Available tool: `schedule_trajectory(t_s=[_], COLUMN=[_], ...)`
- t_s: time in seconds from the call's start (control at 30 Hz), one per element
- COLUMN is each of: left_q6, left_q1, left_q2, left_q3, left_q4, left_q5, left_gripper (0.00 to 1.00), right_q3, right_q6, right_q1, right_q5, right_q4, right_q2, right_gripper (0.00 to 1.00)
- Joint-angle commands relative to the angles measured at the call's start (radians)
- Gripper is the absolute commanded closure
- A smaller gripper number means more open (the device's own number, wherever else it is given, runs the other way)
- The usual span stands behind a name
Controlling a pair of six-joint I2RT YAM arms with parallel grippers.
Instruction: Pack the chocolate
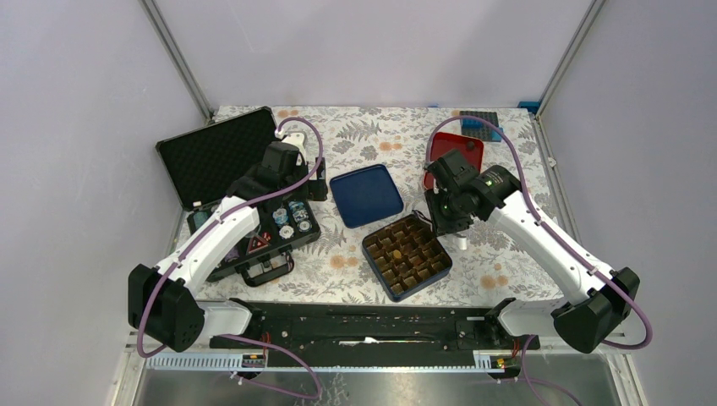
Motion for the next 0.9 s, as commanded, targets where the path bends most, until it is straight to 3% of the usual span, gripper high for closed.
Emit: schedule_trajectory(t_s=[0.0,0.1,0.3,0.53,0.87], left_q6=[-0.006,-0.005,-0.007,0.001,0.010], left_q1=[0.003,0.003,0.003,0.003,0.003], left_q2=[-0.023,-0.026,-0.027,-0.043,-0.041], left_q3=[0.012,0.010,0.011,0.004,-0.005], left_q4=[0.032,0.031,0.038,0.040,0.044], left_q5=[-0.021,-0.020,-0.007,-0.009,0.005], left_gripper=[0.01,0.01,0.01,0.01,0.01], right_q3=[0.049,0.081,0.149,0.106,0.134], right_q6=[0.014,0.019,-0.010,-0.039,-0.052], right_q1=[0.013,0.012,-0.028,-0.276,-0.407], right_q5=[0.072,0.144,0.288,0.224,0.261], right_q4=[0.018,0.042,0.129,0.368,0.536], right_q2=[-0.021,-0.036,0.019,0.110,0.323], right_gripper=[0.73,0.79,0.78,0.77,0.73])
